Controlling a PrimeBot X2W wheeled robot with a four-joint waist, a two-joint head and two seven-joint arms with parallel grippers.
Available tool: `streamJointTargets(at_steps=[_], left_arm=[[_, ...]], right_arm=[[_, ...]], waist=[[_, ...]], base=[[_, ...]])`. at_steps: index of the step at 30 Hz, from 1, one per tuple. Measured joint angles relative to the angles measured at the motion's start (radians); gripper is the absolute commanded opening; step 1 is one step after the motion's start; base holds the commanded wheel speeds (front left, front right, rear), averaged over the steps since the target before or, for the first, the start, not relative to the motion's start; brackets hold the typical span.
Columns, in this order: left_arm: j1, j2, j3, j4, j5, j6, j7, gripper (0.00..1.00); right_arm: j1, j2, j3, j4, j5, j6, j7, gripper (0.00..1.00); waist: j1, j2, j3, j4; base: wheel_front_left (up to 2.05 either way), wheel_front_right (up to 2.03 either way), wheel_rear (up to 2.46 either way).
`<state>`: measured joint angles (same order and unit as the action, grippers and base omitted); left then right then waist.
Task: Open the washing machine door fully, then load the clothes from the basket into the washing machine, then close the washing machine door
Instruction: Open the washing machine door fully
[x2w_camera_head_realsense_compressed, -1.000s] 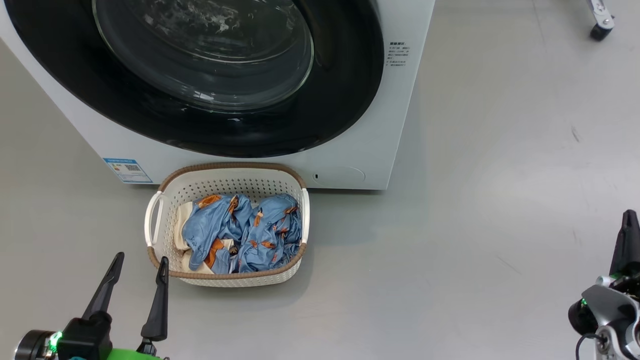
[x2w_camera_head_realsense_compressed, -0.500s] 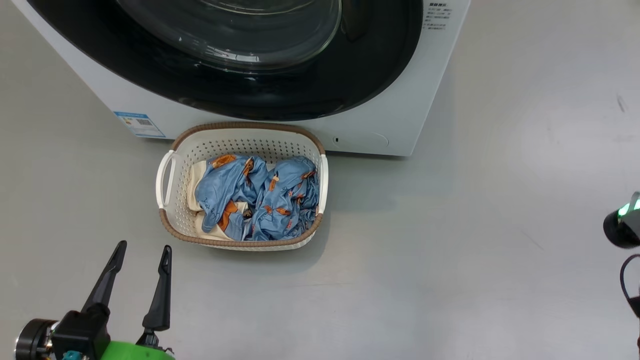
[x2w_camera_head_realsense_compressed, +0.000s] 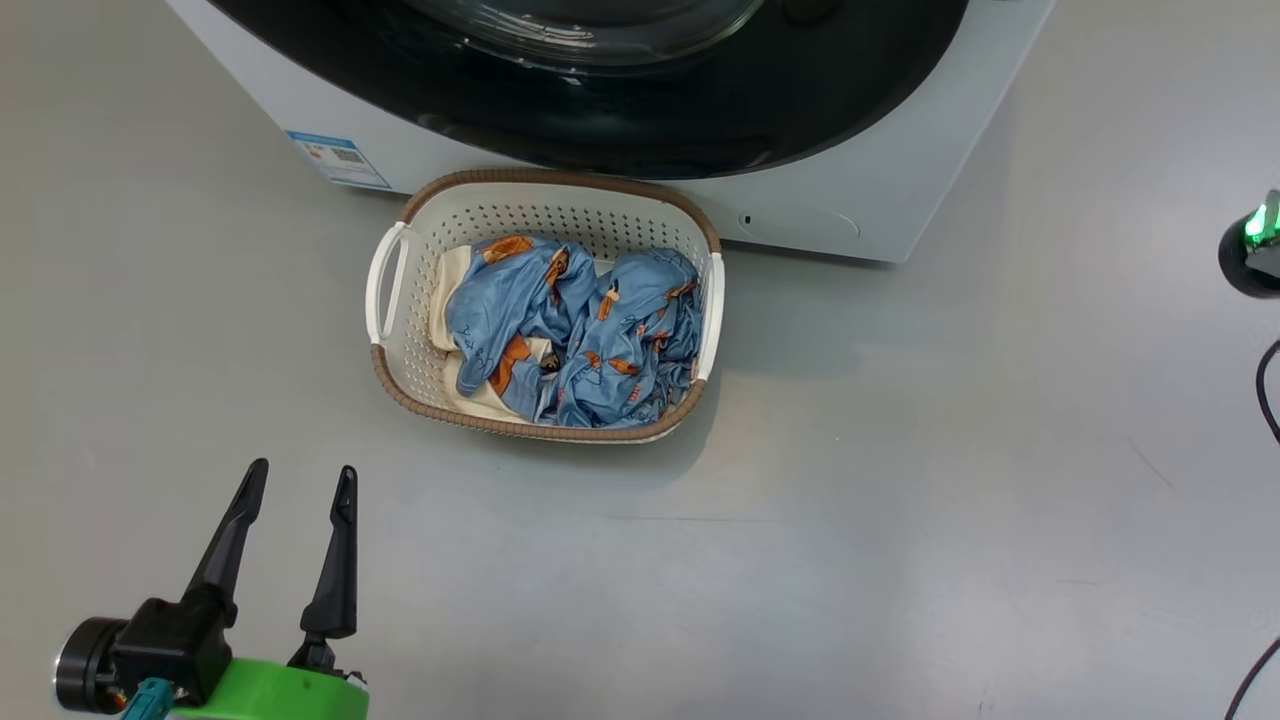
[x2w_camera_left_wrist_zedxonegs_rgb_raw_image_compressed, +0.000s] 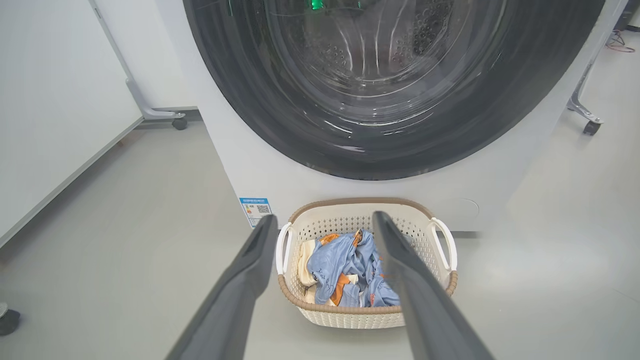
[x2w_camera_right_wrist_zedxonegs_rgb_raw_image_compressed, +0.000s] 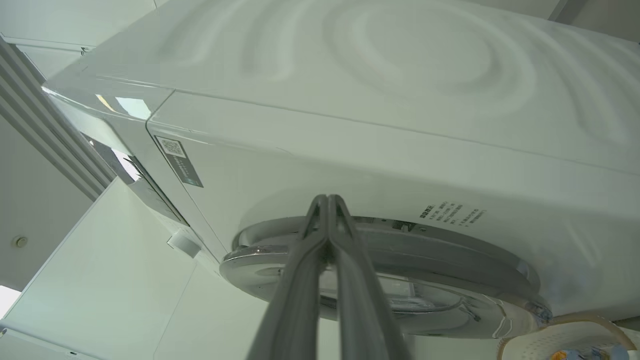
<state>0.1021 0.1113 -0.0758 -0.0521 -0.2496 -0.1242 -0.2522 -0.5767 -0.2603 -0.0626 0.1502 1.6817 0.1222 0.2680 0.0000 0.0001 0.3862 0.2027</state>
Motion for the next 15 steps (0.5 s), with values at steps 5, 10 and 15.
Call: streamJointTargets(at_steps=[5, 10, 15], left_arm=[[0.0, -0.002, -0.001, 0.005, -0.002, 0.0, 0.0, 1.0], [-0.001, -0.011, -0.007, 0.01, -0.027, 0.0, 0.0, 1.0], [-0.003, -0.028, -0.02, 0.014, -0.035, 0.0, 0.0, 1.0]], right_arm=[[-0.052, -0.004, 0.038, 0.019, -0.021, 0.0, 0.029, 0.0], [-0.109, -0.007, 0.064, 0.039, -0.03, 0.0, 0.054, 0.0], [-0.143, -0.019, 0.074, 0.07, -0.039, 0.0, 0.067, 0.0]], waist=[[0.0, 0.0, 0.021, 0.024], [0.0, 0.0, 0.047, 0.05], [0.0, 0.0, 0.07, 0.075]], base=[[0.0, 0.0, 0.0], [0.0, 0.0, 0.0], [0.0, 0.0, 0.0]])
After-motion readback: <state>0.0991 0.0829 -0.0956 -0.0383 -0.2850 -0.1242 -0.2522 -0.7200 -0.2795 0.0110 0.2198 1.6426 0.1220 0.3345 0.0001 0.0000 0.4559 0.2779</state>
